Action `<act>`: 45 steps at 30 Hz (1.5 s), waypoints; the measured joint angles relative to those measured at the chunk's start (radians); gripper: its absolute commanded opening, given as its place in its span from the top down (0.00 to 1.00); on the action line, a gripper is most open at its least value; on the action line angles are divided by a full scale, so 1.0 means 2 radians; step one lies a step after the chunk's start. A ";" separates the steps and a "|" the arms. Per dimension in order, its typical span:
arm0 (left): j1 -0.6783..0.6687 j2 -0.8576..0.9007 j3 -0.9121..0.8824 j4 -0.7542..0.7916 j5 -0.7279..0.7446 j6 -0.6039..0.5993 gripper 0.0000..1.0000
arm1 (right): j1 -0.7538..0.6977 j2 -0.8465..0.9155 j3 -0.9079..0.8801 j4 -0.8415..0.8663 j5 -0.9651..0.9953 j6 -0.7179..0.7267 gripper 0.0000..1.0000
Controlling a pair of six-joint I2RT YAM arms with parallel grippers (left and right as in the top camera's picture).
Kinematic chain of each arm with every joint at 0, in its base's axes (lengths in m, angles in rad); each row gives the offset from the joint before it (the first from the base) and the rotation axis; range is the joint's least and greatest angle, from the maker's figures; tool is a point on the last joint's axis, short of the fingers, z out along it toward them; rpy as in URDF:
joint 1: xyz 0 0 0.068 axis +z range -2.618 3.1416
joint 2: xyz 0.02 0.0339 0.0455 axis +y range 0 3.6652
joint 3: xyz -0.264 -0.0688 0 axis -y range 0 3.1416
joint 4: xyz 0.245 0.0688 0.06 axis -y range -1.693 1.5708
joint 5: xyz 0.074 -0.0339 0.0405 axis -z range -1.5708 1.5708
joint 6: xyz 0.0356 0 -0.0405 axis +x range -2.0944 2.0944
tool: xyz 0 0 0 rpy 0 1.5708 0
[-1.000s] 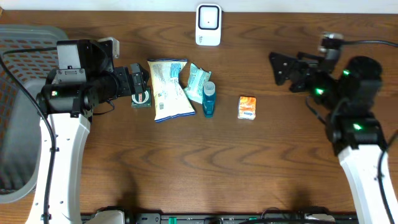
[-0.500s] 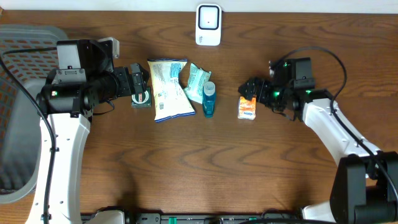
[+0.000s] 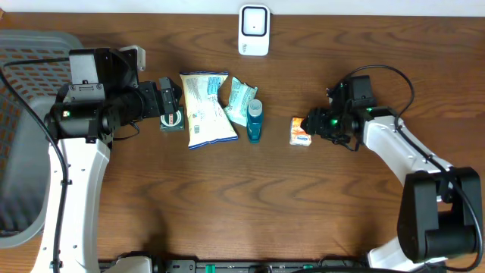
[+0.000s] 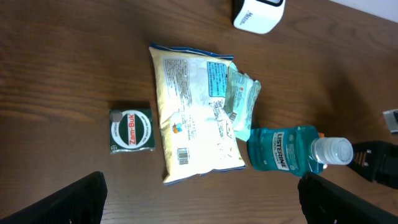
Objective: Scan the item barcode
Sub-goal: 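Lower the right gripper onto the orange pack and grasp it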
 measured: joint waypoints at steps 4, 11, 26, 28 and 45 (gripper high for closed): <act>0.000 0.000 0.000 0.000 0.000 0.000 0.02 | 0.000 0.021 0.000 0.004 0.002 -0.005 0.31; 0.000 0.000 0.000 0.000 0.000 0.002 0.02 | 0.000 0.052 0.005 0.012 -0.002 -0.011 0.69; 0.000 0.000 0.000 0.000 0.000 0.002 0.02 | -0.002 0.084 0.012 0.040 -0.122 -0.044 0.99; 0.000 0.000 0.000 0.000 0.000 0.002 0.02 | -0.008 0.088 0.010 0.039 -0.155 -0.058 0.99; 0.000 0.000 0.000 0.000 0.000 0.002 0.02 | -0.179 0.089 0.007 0.035 -0.471 -0.169 0.99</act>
